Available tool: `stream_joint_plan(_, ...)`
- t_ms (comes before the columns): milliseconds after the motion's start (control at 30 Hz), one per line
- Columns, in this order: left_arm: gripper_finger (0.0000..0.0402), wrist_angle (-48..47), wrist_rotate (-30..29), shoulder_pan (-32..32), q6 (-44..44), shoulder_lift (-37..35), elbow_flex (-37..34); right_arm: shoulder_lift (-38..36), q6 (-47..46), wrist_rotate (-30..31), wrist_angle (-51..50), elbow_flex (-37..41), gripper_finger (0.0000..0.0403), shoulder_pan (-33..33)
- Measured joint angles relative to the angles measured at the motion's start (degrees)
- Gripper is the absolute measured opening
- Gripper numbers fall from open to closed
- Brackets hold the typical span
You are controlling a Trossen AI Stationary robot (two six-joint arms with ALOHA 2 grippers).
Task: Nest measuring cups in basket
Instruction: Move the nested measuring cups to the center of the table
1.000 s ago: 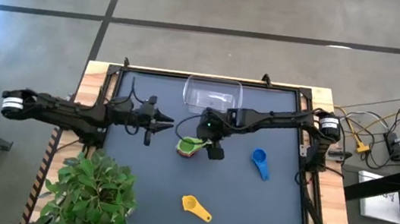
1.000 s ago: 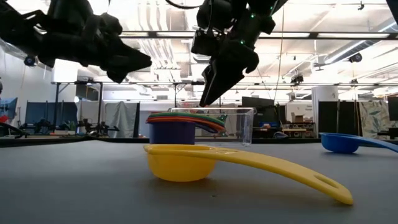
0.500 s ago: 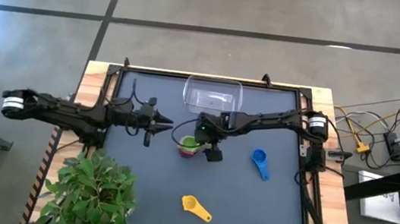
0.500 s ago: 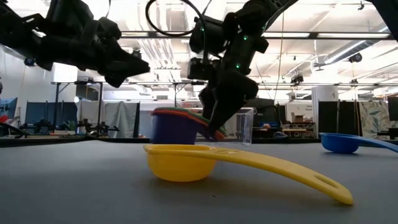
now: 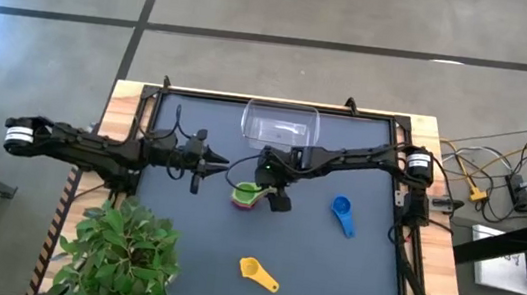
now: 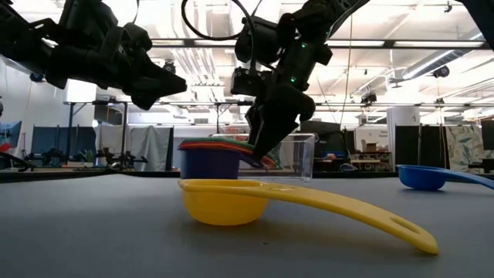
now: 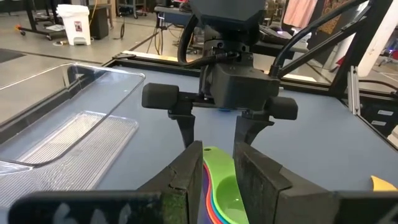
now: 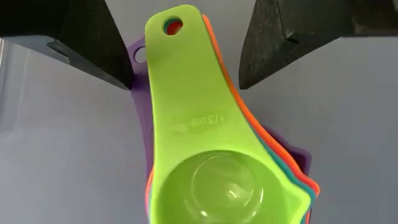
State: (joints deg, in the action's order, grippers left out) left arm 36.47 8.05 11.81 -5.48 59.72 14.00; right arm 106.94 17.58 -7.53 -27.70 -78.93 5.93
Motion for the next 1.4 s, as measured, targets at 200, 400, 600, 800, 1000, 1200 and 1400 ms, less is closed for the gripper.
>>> stream_joint_plan(200,0.0074,0.00,0.02,-0.01,-1.05,0.02,0.00,0.00,0.97,0.01,1.33,0.11,0.0263,0.00)
stream_joint_plan(400,0.0075,-0.02,0.02,-0.09,-1.15,0.02,0.00,0.00,0.99,1.67,1.78,0.15,0.0276,0.00)
stream_joint_plan(600,0.0075,-0.23,0.02,-0.13,-1.29,0.04,0.00,-0.31,2.83,4.56,-0.12,-0.83,0.0310,-0.02)
stream_joint_plan(800,0.0074,-0.55,0.03,-0.13,-1.27,0.04,0.00,-0.33,6.99,4.40,-0.60,-2.26,0.0340,0.00)
stream_joint_plan(1000,0.0075,-0.68,0.04,-0.13,-1.27,0.09,0.00,0.75,10.28,-1.57,-0.26,-2.30,0.0349,0.67)
stream_joint_plan(1200,0.0074,-0.68,0.04,-0.13,-1.27,0.13,0.00,3.24,11.02,-2.96,-0.12,-2.32,0.0342,1.36)
stream_joint_plan(1400,0.0074,-0.72,0.04,-0.13,-1.68,0.13,0.00,4.63,11.59,-2.99,-0.33,-2.32,0.0321,1.36)
